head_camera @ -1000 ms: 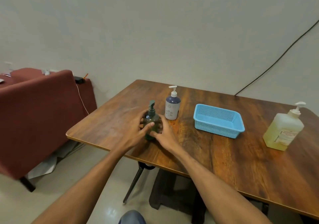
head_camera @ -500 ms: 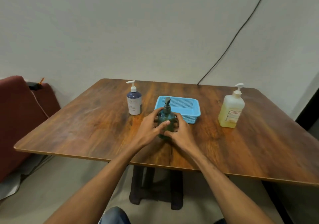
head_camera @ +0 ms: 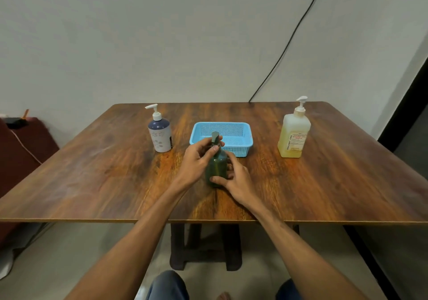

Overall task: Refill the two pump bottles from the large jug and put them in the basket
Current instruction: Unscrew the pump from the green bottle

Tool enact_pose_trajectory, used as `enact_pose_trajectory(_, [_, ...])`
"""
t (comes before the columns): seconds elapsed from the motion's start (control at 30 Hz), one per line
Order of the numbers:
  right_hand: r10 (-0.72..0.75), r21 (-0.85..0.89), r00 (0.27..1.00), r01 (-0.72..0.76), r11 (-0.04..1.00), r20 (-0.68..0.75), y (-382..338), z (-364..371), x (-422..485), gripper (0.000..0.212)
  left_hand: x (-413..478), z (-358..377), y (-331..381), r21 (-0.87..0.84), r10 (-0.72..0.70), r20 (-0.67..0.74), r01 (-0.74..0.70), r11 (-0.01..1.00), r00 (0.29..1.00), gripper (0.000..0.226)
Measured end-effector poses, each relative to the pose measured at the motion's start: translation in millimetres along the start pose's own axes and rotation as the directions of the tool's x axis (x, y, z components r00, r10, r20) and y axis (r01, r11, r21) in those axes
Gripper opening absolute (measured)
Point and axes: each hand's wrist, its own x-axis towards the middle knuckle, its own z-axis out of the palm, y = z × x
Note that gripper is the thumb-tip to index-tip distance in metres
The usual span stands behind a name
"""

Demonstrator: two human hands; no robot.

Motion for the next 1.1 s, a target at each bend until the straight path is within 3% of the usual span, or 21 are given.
enact_pose_trajectory(0.17, [-0.014, 0.001, 0.999, 0.014, 1.000, -0.051, 3.9, 5.5, -3.9, 0.085, -0.7, 4.7, -7.0, -0.074, 0.000, -0.210, -0.016, 0.997, 0.978, 0.035])
enact_pose_trajectory(0.3, [-0.014, -0.007, 0.998, 0.014, 1.000, -0.065, 5.1, 6.2, -2.2, 0.084, 4.7, 17.2, -4.5, -0.032, 0.003, -0.316, -0.014, 0.999, 0.949, 0.042])
enact_pose_trajectory(0.47, [-0.038, 0.001, 0.997, 0.038, 0.999, -0.065, 6.9, 6.1, -1.1, 0.083, 1.8, 17.2, -7.2, -0.155, -0.085, -0.071, 0.073, 0.985, 0.994, 0.042])
enact_pose_trajectory(0.53, [-0.049, 0.013, 0.997, 0.050, 0.999, -0.068, 8.6, 5.8, 0.1, 0.081, -1.7, 11.5, -11.6, -0.210, -0.051, -0.030, 0.044, 0.977, 0.998, 0.036])
enact_pose_trajectory(0.67, [-0.053, 0.011, 0.996, 0.054, 0.998, -0.074, 10.8, 6.4, 0.8, 0.082, -0.8, 7.5, -8.9, -0.183, -0.003, -0.124, -0.019, 0.983, 0.992, 0.033])
enact_pose_trajectory(0.77, [-0.057, -0.006, 0.995, 0.057, 0.998, -0.080, 10.0, 6.5, 0.7, 0.078, 3.8, 12.0, -2.5, -0.093, -0.026, -0.211, 0.007, 0.996, 0.977, 0.051])
enact_pose_trajectory(0.87, [-0.057, -0.009, 0.995, 0.056, 0.998, -0.081, 8.8, 6.7, 0.7, 0.079, 3.5, 10.7, -2.0, -0.091, -0.064, -0.070, 0.057, 0.994, 0.996, 0.063])
enact_pose_trajectory(0.97, [-0.058, 0.008, 0.995, 0.059, 0.998, -0.078, 10.6, 6.5, 0.5, 0.082, -2.7, 3.0, -6.1, -0.188, -0.061, 0.040, 0.068, 0.980, 0.997, 0.049])
enact_pose_trajectory(1.1, [-0.048, 0.006, 0.996, 0.049, 0.999, -0.073, 11.0, 6.2, 0.9, 0.083, -6.7, 3.5, -3.2, -0.158, -0.040, -0.106, 0.023, 0.987, 0.994, 0.041])
